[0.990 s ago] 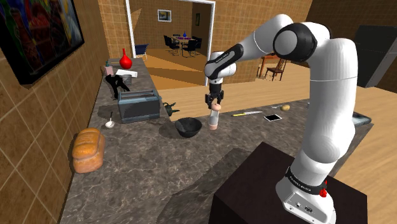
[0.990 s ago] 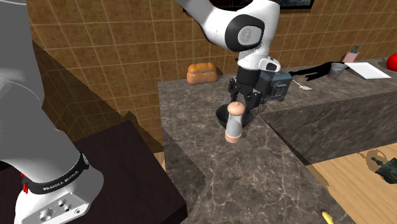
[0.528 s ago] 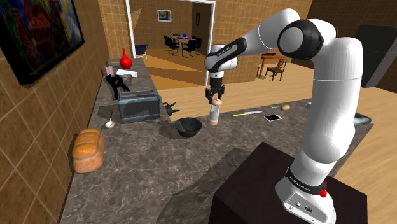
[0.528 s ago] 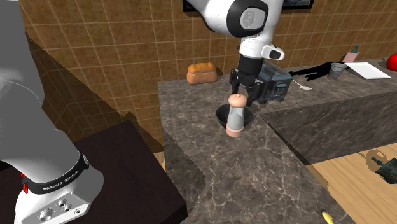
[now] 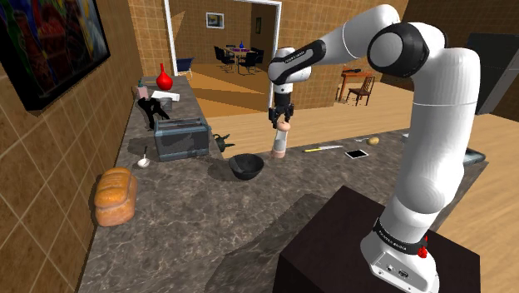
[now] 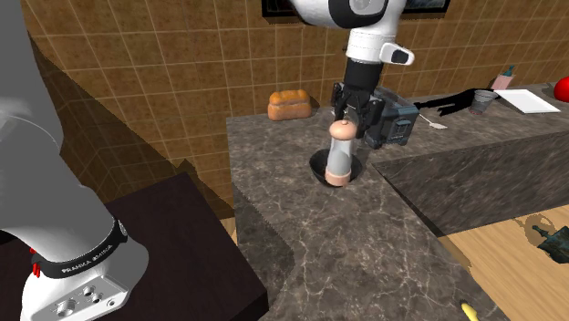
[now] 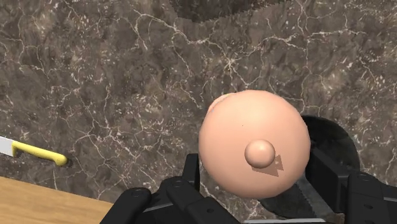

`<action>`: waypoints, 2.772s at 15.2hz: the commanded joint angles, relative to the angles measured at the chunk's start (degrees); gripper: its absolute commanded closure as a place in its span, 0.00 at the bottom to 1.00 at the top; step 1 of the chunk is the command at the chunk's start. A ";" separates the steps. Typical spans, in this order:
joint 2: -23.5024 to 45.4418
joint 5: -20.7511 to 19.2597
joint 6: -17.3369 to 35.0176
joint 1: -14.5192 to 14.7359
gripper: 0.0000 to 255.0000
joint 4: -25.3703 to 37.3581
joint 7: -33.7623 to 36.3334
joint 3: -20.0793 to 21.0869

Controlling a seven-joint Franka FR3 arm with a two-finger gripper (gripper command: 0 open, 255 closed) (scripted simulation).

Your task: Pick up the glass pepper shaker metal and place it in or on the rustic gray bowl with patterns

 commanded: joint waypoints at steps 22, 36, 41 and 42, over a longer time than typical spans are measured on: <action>24.37 1.52 -17.52 5.49 1.00 41.81 10.14 3.76; 26.03 1.69 -7.83 5.68 1.00 33.78 9.98 3.87; 26.94 1.76 -5.63 5.69 1.00 32.49 9.94 3.92; 26.95 1.76 -5.64 5.69 1.00 32.49 9.94 3.92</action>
